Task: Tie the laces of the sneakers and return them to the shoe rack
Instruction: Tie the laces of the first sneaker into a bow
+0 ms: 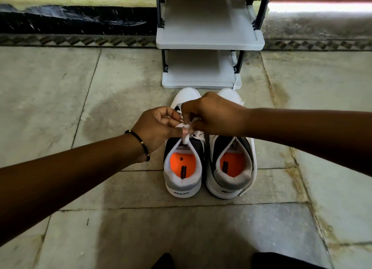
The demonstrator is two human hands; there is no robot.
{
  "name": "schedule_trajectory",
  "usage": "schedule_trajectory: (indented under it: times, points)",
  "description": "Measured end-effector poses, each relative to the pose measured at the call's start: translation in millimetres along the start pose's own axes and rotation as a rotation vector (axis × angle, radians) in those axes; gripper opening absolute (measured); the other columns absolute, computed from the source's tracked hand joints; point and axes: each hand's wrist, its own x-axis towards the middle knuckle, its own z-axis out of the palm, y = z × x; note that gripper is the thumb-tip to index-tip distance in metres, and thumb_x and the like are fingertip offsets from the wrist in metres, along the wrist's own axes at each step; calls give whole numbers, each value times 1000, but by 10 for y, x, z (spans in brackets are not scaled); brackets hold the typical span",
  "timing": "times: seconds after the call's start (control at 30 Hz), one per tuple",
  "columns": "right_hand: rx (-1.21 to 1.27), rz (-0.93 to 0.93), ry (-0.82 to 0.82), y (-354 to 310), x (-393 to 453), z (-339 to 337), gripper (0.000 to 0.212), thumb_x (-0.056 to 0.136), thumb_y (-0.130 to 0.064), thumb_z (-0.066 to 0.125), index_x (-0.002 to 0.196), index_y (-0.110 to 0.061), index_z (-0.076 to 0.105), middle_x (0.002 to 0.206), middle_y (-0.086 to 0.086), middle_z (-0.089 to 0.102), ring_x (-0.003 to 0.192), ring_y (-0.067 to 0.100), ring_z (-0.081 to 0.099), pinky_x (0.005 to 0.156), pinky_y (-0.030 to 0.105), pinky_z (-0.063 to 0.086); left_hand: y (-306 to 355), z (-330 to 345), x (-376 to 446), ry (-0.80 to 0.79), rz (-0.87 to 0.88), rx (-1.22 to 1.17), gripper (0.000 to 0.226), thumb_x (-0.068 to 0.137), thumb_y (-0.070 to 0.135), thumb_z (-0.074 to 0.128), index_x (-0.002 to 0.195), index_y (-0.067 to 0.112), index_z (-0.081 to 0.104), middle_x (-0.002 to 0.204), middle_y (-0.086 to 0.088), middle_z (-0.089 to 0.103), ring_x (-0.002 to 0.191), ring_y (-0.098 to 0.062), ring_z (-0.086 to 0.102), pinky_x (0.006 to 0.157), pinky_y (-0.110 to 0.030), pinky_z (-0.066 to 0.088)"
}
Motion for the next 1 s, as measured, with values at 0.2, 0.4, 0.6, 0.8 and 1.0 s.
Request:
schedule_trajectory:
  times: [0.2,0.4,0.6,0.8,1.0]
  points:
    - [206,237,-13,25,-68,74,17,74,-16,73,69,-18,56,45,-13,44,43,-5,50,46,6,33,78,62,-91,39,258,421,27,71,3,71,92,15,59,76,0,70,72,-8,66,69,-8,49]
    - [276,310,107,2,-115,198,37,77,-21,68,58,-29,37,50,-11,44,45,1,47,46,12,32,94,106,-123,51,270,464,16,87,6,50,96,17,58,85,6,68,80,-2,63,75,-11,48]
    - [148,330,153,-51,-114,277,18,80,-31,61,72,-18,51,54,-9,45,51,4,43,47,27,28,70,74,0,35,42,300,22,91,9,46,111,14,54,91,-6,68,69,-13,62,49,-14,51]
    - [140,319,151,-58,-99,215,17,79,-29,62,76,-15,52,57,-9,46,53,4,42,48,28,32,65,-67,75,-250,-71,217,23,91,7,44,108,13,59,89,-3,66,76,-6,62,62,-19,50]
    - [-4,235,91,-132,-84,145,19,83,-29,58,79,-23,41,57,-13,35,61,18,41,51,29,27,109,-199,109,-291,-42,213,14,84,0,54,91,11,59,83,-10,60,70,-12,57,60,-16,50]
